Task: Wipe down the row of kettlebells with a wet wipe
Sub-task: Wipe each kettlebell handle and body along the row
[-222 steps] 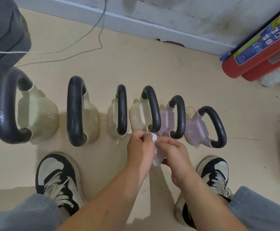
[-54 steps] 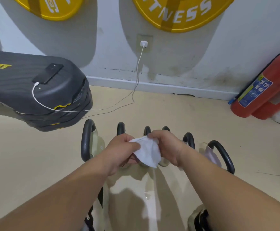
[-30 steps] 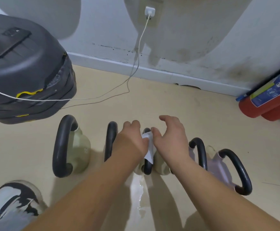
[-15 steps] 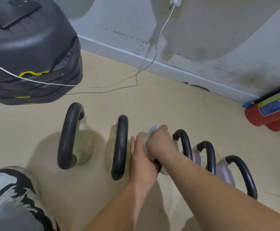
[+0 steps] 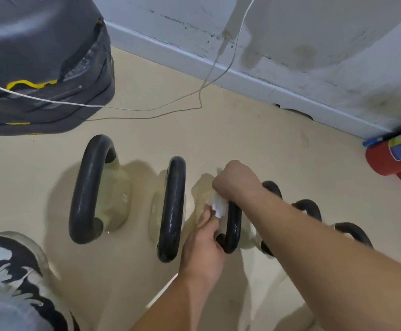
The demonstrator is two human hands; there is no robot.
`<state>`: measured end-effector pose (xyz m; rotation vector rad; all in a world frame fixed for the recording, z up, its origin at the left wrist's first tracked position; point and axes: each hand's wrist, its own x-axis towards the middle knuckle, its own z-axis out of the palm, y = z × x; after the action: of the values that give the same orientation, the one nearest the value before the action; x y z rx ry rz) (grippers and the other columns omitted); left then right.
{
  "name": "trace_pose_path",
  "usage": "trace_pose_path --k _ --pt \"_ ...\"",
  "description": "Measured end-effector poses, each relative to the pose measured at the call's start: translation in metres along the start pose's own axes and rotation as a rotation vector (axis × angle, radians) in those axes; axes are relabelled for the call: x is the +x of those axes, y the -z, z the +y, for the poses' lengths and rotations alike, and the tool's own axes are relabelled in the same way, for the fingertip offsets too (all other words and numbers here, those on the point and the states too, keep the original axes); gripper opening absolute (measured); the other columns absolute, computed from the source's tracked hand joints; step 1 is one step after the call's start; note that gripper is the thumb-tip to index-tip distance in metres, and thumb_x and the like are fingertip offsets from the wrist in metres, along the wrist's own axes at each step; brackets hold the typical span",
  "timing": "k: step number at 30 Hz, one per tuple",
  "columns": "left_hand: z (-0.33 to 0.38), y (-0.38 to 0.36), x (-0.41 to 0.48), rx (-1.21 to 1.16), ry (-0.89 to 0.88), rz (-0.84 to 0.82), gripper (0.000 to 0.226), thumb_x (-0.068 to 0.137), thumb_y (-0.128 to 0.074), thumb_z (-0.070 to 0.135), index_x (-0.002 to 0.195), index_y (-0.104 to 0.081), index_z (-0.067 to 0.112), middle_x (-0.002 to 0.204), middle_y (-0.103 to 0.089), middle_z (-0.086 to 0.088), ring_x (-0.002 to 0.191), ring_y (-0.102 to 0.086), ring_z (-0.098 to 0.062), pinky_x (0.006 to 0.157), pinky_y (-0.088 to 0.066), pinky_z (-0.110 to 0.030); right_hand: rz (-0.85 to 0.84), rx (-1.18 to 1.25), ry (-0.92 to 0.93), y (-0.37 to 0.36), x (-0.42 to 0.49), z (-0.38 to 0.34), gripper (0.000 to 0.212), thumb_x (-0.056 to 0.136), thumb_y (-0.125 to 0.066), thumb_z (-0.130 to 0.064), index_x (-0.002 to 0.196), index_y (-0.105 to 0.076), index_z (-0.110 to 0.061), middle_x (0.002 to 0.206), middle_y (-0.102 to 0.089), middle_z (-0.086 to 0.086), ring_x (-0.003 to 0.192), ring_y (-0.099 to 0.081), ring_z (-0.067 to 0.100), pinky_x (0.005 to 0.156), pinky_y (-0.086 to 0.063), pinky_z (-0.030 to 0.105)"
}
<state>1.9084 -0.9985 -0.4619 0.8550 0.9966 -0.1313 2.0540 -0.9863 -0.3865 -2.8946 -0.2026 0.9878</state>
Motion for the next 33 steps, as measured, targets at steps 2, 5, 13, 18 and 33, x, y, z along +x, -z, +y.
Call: trace_pose_path --k 2,5,13,18,33 --pt "0.003 0.002 -0.007 0.113 -0.126 -0.018 0.052 0.097 -0.053 0.002 0.147 -0.054 0.019 0.161 -0.041 -0.006 0.151 -0.035 -0.023 0.123 -0.028 -0.03 0.195 0.192 0.06 -0.022 -0.027 0.016 0.007 0.098 -0.049 -0.016 0.092 -0.047 -0.013 0.079 -0.056 0.001 0.064 -0.053 0.017 0.053 -0.035 0.03" --pt "-0.003 0.009 -0.014 0.514 -0.348 -0.019 0.027 0.102 -0.061 0.037 0.123 -0.072 0.023 0.12 -0.075 -0.006 0.112 -0.071 -0.017 0.1 -0.055 -0.033 0.33 0.334 0.137 -0.055 -0.072 0.036 0.03 0.098 -0.044 -0.03 0.124 -0.042 -0.015 0.099 -0.062 0.001 0.082 -0.064 0.023 0.068 -0.049 0.033" --pt "0.002 0.015 -0.017 0.869 -0.487 -0.049 0.017 0.089 -0.062 0.04 0.102 -0.068 0.031 0.096 -0.067 0.004 0.078 -0.06 -0.01 0.072 -0.048 -0.026 0.203 0.202 0.117 -0.053 -0.08 0.041 0.042 0.096 -0.049 -0.025 0.132 -0.034 -0.008 0.112 -0.061 0.011 0.095 -0.064 0.031 0.075 -0.052 0.041" --pt "0.015 0.014 -0.018 0.415 -0.187 -0.044 0.089 0.095 -0.039 0.002 0.161 0.001 0.045 0.163 0.013 0.036 0.147 -0.012 0.008 0.124 -0.019 -0.024 -0.085 -0.255 0.065 0.0 -0.005 0.0 0.002 0.096 -0.05 -0.009 0.097 -0.049 -0.009 0.089 -0.053 0.007 0.088 -0.057 0.028 0.076 -0.049 0.034" --pt "0.009 0.022 -0.016 0.879 -0.316 -0.106 0.069 0.087 -0.04 0.011 0.149 -0.039 0.04 0.161 -0.023 0.027 0.138 -0.042 -0.009 0.106 -0.046 -0.03 0.235 0.499 0.08 -0.033 -0.044 0.026 0.002 0.101 -0.049 -0.018 0.102 -0.049 -0.016 0.08 -0.059 -0.004 0.066 -0.058 0.011 0.056 -0.045 0.029"
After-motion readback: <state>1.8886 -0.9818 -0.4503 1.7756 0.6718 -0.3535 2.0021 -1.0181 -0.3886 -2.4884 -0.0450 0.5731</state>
